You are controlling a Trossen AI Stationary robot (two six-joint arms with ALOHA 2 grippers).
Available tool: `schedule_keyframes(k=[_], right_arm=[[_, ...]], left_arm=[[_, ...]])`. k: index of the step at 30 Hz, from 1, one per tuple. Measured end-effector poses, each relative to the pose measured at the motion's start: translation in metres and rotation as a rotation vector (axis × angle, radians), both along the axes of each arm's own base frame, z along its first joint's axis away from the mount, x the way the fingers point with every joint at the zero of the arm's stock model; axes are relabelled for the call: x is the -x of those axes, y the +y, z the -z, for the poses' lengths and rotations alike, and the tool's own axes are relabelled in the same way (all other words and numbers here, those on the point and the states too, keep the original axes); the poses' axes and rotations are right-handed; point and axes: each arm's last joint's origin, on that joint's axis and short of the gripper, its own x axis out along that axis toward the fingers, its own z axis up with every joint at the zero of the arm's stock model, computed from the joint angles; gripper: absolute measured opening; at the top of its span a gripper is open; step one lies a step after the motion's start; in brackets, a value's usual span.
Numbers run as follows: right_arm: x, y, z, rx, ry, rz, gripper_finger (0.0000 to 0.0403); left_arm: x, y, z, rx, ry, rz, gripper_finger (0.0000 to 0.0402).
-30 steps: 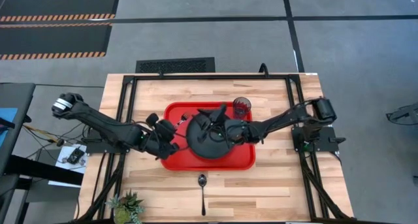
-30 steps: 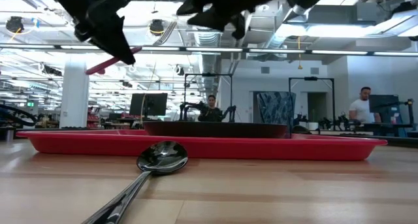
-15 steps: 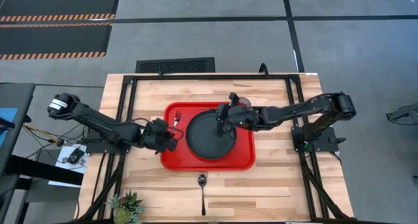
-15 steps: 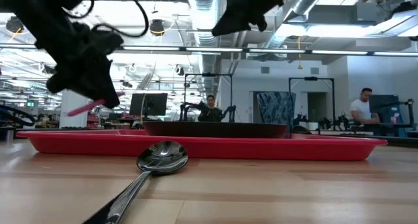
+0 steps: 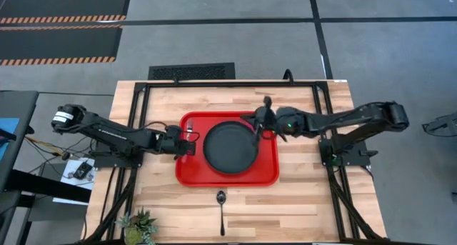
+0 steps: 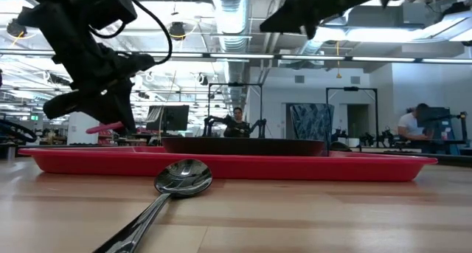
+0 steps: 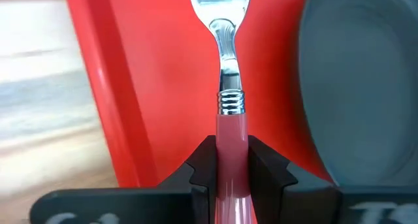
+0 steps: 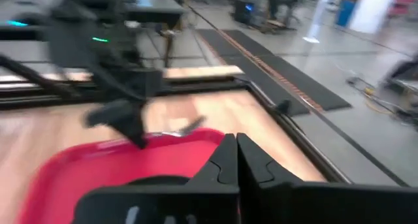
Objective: Pick and place plate/cup/fork/spoon on tray
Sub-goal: Put the pink fork on the red serving tray to the left of the black plate
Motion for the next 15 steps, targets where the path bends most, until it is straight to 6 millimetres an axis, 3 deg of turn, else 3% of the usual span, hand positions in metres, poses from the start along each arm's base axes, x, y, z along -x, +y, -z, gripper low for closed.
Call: schedule_keyframes(k=[7,15], right_arm=[[0.016,0.011,0.002,0.025,0.003,-0.041,0.0007],[0.015,0.011,-0.001,-0.001,-0.039,-0.036,0.0006]], left_arm=[[-0.007,0.004,0.006,0.056,0.067,-0.022,0.0043],[-0.018,0.004,0.01,0.051,0.119,0.024,0.0044]])
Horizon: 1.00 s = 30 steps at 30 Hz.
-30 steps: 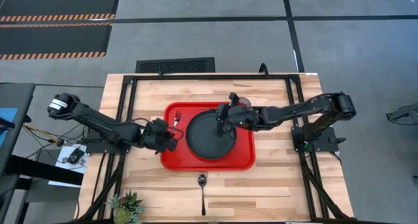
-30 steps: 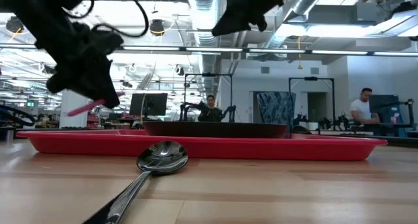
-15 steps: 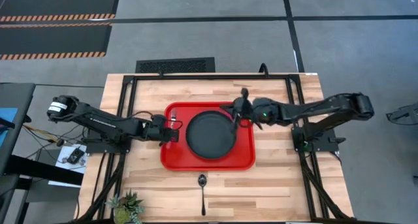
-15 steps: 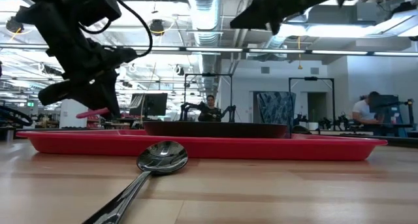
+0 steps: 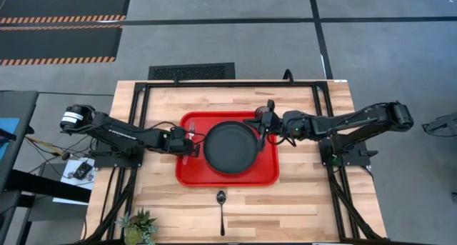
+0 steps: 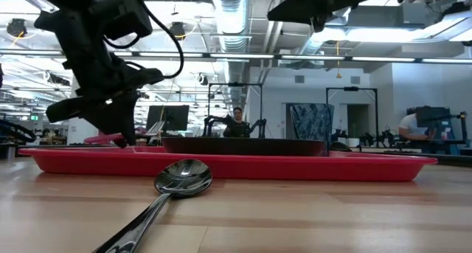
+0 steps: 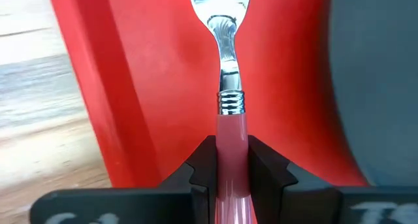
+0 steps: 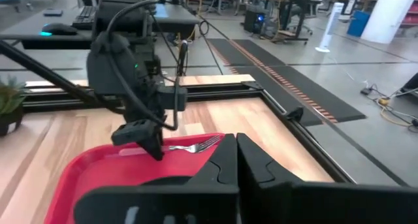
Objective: Pick and place plate/cup/fork/spoon on tray
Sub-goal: Put the pink fork on the red serving tray to the left of the black plate
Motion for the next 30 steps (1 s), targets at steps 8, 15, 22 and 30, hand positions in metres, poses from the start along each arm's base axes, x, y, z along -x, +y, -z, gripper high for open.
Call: schedule_keyframes(k=[8,15,22,30], right_arm=[[0.0,0.001,0.0,0.0,0.0,-0.004,0.0004],[0.0,0.001,0.001,0.0,0.007,-0.003,0.0006],[0.0,0.002,0.001,0.0,0.007,-0.004,0.0005],[0.0,0.005,0.001,0.0,0.007,-0.015,0.0005]], left_arm=[[-0.005,-0.003,0.013,0.027,0.041,-0.012,0.0044],[-0.008,-0.003,0.017,0.029,0.037,-0.019,0.0048],[-0.008,-0.003,0.017,0.027,0.04,-0.019,0.0076],[-0.008,-0.006,0.017,0.019,0.043,-0.002,0.0083]])
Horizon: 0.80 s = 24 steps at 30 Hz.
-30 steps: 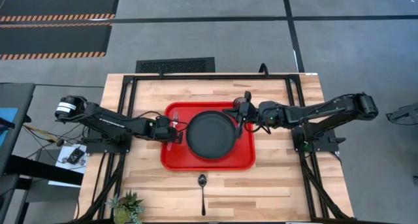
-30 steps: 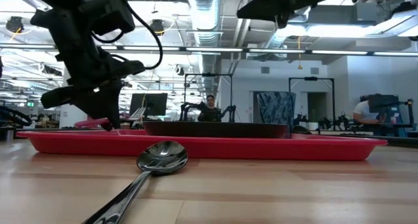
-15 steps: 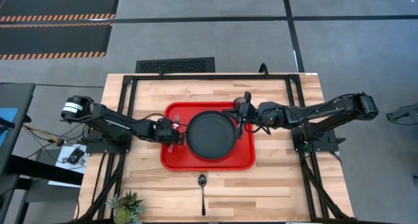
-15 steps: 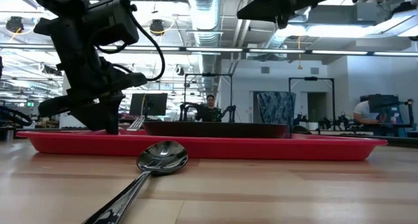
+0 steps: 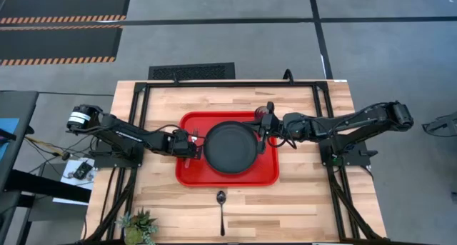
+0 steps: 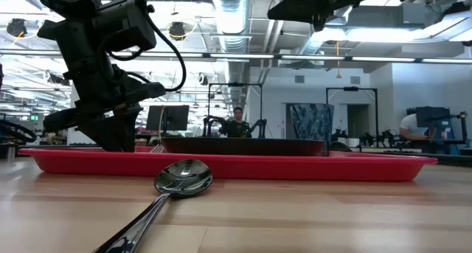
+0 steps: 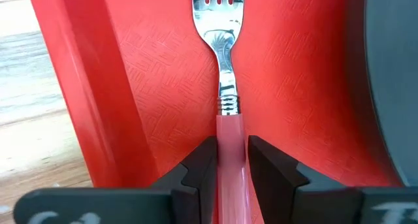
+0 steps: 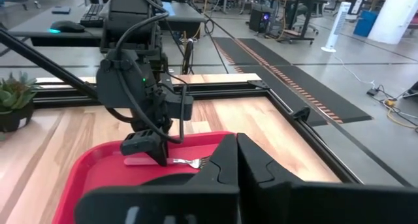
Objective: Pick and place plate/cup/fork/spoon on tray
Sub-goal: Put the pink fork on the red serving tray to the left of the black plate
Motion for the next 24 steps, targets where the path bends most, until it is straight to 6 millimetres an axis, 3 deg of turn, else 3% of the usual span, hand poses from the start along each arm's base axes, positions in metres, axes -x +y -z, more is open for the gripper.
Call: schedule_keyframes(k=[14,24], right_arm=[[0.0,0.006,0.0,-0.002,0.003,-0.023,0.0007],[0.001,0.014,0.0,-0.001,-0.001,-0.051,0.0008]], left_arm=[[0.002,0.001,-0.001,-0.102,0.045,0.145,0.0084],[0.009,0.003,-0.021,-0.168,-0.004,0.192,0.0084]])
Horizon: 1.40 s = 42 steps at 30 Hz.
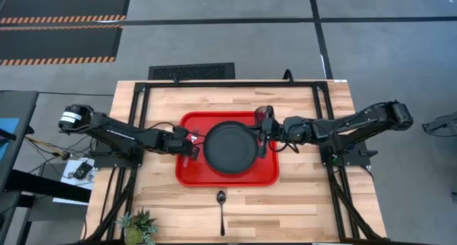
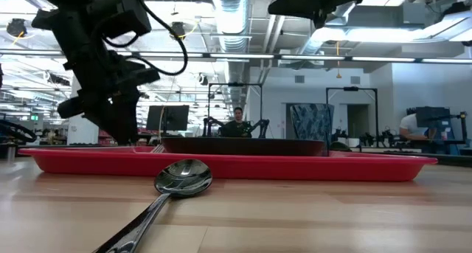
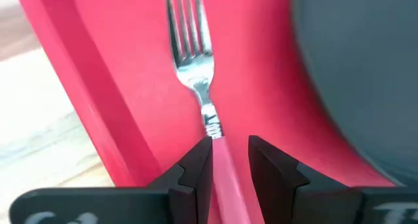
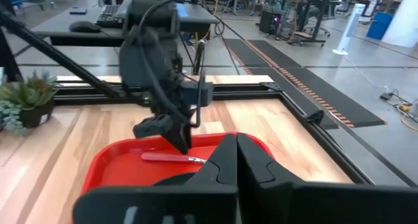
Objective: Pick and place plate/cup/fork/spoon on tray
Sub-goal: Put the pink fork on the red serving tray to the left of the black plate
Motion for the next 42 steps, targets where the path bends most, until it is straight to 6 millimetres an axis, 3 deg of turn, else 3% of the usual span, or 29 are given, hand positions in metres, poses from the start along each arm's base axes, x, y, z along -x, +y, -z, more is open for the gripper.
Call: schedule_keyframes(k=[13,28,42], right_arm=[[0.0,0.0,0.0,0.001,0.0,0.0,0.0008],[0.0,0.0,0.0,0.001,0.001,0.0,0.0008],[0.0,0.0,0.0,0.001,0.001,0.0,0.0008]], left_arm=[[0.007,0.0,-0.022,-0.136,-0.086,0.052,0.0084],[0.008,-0.008,-0.023,-0.188,-0.09,0.091,0.0084],[0.0,-0.021,-0.03,-0.239,-0.17,0.229,0.0083]])
